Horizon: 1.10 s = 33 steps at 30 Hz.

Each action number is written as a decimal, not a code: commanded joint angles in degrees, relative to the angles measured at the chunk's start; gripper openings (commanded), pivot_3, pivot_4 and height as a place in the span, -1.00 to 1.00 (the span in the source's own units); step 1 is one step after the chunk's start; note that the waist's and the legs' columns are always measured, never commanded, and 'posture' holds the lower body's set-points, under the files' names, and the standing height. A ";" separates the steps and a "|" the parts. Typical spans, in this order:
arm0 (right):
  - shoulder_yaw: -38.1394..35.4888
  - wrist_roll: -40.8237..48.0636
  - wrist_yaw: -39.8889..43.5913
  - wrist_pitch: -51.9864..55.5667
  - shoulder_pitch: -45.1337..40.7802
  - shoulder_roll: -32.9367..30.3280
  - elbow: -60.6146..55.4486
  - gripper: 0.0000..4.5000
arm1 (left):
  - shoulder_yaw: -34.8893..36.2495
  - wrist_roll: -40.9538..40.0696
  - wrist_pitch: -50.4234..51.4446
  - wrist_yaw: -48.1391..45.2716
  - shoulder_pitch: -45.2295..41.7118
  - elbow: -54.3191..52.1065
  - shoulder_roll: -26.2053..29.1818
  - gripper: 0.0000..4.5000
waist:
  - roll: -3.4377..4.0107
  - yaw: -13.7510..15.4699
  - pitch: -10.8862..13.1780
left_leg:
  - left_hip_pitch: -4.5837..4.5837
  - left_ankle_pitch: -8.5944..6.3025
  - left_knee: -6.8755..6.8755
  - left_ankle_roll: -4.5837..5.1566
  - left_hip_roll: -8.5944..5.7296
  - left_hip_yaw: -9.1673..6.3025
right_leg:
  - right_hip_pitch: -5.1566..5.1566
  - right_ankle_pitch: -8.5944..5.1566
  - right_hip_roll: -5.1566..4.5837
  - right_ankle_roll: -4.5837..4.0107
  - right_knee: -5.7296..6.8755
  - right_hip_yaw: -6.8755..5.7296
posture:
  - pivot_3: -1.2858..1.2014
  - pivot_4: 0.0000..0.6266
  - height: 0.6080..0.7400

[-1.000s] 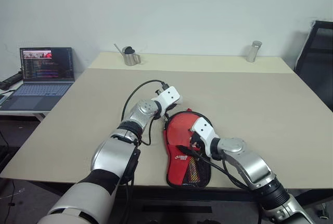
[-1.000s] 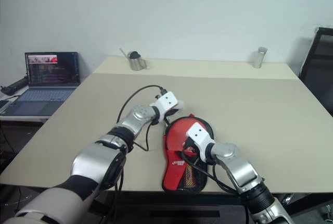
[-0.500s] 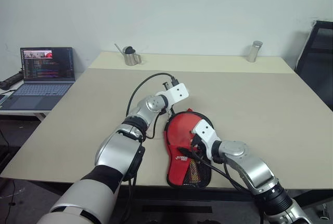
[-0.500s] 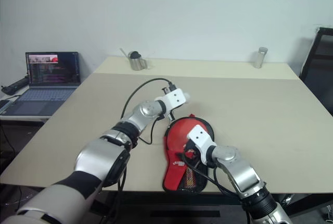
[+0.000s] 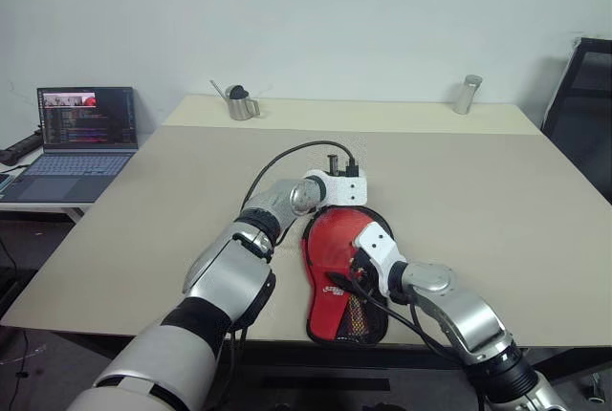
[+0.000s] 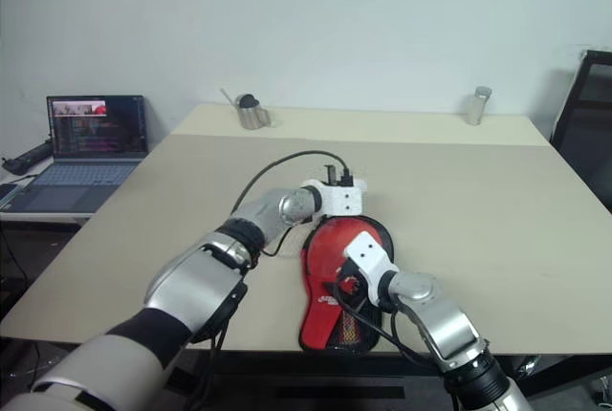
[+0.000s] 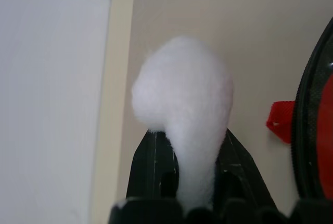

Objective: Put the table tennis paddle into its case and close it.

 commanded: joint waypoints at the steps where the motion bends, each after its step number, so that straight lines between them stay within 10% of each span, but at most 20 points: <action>1: 2.65 -1.42 -0.56 3.11 2.24 0.30 2.49 1.00 | -1.58 1.77 -1.46 5.16 -4.24 -1.66 0.11 -0.89 | 0.00 -0.03 0.00 | 0.00 0.00 0.00 0.00 0.01 0.00 | 0.00 0.00 0.00 0.00 0.00 0.01 | 0.03 -0.52 1.00; 33: 3.07 -2.04 -1.14 4.59 4.29 1.13 0.17 1.00 | -4.41 5.27 5.31 10.44 -6.40 -0.84 -4.10 -0.89 | 0.00 -0.06 0.00 | -0.02 0.00 0.00 0.00 -0.02 0.01 | -0.01 -0.02 -0.01 0.04 0.00 0.00 | 0.03 -0.52 1.00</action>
